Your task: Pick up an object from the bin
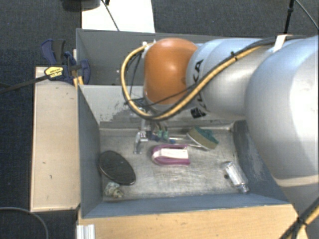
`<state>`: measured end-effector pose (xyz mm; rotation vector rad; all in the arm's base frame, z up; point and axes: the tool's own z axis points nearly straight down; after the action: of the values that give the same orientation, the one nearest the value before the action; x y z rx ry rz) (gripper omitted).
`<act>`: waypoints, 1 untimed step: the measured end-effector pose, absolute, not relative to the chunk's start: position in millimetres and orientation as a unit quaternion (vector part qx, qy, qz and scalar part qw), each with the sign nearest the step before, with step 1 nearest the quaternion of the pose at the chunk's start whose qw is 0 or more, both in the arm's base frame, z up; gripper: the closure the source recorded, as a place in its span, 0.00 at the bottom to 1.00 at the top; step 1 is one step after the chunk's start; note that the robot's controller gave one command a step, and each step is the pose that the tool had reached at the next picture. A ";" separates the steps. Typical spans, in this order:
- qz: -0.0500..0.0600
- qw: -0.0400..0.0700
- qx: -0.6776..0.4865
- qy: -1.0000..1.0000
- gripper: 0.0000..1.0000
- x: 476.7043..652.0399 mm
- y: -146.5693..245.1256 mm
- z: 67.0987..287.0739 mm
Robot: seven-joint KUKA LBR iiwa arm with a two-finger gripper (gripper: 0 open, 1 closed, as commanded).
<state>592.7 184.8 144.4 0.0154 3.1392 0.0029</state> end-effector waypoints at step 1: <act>0.001 0.003 -0.090 0.996 0.00 591.9 108.6 75.1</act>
Offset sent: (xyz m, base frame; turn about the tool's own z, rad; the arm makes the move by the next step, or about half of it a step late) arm -0.0026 -0.0763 -0.0714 -0.1932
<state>591.9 108.6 75.1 -0.2836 3.1228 0.0042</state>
